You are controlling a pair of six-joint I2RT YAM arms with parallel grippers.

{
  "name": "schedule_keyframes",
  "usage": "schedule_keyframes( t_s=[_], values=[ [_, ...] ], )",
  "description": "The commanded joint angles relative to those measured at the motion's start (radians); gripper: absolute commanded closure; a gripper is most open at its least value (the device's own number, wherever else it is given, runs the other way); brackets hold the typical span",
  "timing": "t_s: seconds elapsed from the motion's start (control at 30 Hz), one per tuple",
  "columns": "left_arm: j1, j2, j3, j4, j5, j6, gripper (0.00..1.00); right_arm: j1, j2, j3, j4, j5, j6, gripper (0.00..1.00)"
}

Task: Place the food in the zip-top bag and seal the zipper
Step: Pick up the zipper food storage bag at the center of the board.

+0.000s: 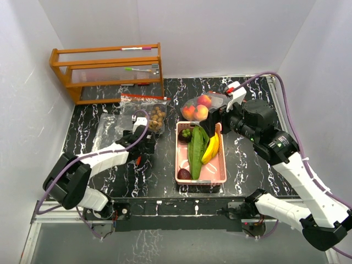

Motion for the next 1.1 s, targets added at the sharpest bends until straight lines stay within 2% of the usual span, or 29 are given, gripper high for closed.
schedule_keyframes(
  t_s=[0.0, 0.47, 0.53, 0.83, 0.93, 1.0, 1.03, 1.07],
  values=[
    [0.023, 0.016, 0.011, 0.004, 0.054, 0.034, 0.12, -0.003, -0.025, 0.037, -0.001, 0.011, 0.021, 0.02],
    [0.055, 0.105, 0.043, -0.005, 0.056, 0.029, 0.11, -0.004, -0.029, 0.032, 0.009, -0.005, 0.000, 0.02],
    [0.070, 0.123, 0.041, -0.003, 0.065, 0.019, 0.15, -0.003, -0.036, 0.025, 0.009, -0.007, -0.002, 0.02],
    [0.100, 0.179, -0.011, 0.046, 0.177, -0.011, 0.52, -0.002, -0.078, 0.026, -0.017, 0.016, -0.007, 0.02],
    [0.105, 0.196, -0.035, 0.070, 0.212, -0.012, 0.72, -0.003, -0.088, 0.026, -0.021, 0.021, -0.008, 0.02],
    [0.106, 0.201, -0.052, 0.082, 0.226, -0.013, 0.94, -0.002, -0.088, 0.028, -0.024, 0.020, -0.008, 0.02],
    [0.105, 0.201, -0.059, 0.088, 0.224, -0.016, 1.00, -0.004, -0.089, 0.029, -0.026, 0.020, -0.008, 0.02],
    [0.105, 0.198, -0.067, 0.094, 0.228, -0.016, 1.00, -0.003, -0.090, 0.029, -0.025, 0.019, -0.008, 0.02]
  ],
)
